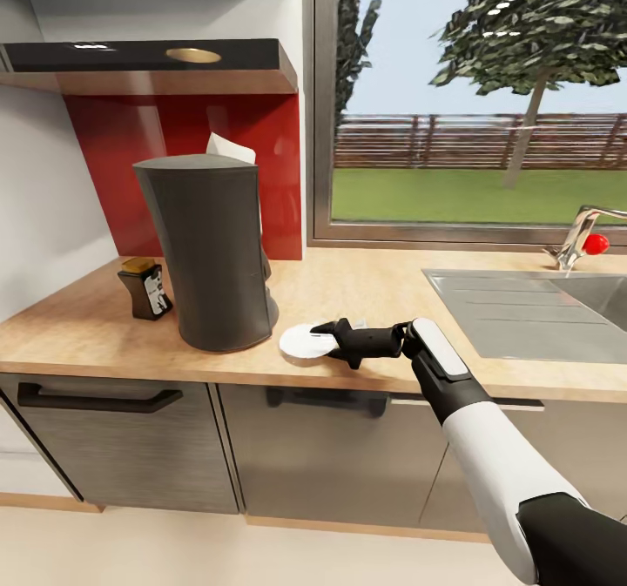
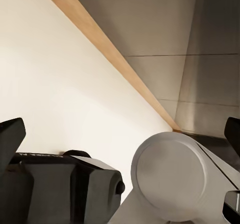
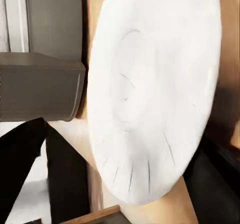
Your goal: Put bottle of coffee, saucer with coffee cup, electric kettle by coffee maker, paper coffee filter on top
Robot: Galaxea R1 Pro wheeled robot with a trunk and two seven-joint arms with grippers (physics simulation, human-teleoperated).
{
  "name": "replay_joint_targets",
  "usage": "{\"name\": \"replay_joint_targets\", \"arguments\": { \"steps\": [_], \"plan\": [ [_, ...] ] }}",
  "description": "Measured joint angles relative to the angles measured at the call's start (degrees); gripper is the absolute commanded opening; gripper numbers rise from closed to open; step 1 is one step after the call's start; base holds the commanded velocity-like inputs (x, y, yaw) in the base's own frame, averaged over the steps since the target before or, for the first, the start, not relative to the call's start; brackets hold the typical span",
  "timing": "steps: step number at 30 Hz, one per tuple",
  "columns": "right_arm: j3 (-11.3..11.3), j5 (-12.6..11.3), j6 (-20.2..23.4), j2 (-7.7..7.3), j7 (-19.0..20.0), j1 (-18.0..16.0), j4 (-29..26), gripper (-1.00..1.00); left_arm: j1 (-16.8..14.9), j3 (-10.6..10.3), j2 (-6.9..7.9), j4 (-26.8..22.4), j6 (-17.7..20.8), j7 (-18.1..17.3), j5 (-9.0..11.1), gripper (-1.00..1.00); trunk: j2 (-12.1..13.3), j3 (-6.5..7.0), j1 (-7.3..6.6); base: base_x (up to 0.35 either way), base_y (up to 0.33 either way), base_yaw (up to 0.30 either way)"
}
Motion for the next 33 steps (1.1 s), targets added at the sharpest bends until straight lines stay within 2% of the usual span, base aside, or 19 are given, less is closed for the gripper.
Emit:
{"name": "replay_joint_targets", "arguments": {
  "steps": [16,19,33],
  "plan": [
    [0.0,-0.3,-0.1,0.01,0.1,0.0,0.1,1.00,0.0,0.0,0.00,0.0,0.0,0.0,0.0,1.00,0.0,0.00,0.00,0.000,-0.010,0.000],
    [0.0,-2.0,-0.4,0.05,0.1,0.0,0.4,1.00,0.0,0.0,-0.01,0.0,0.0,0.0,0.0,1.00,0.0,0.00,0.00,0.000,-0.206,0.000],
    [0.0,-1.9,-0.4,-0.04,0.2,0.0,0.5,1.00,0.0,0.1,-0.09,0.0,-0.1,-0.1,0.0,1.00,0.0,0.00,0.02,-0.085,-0.294,0.000]
  ]
}}
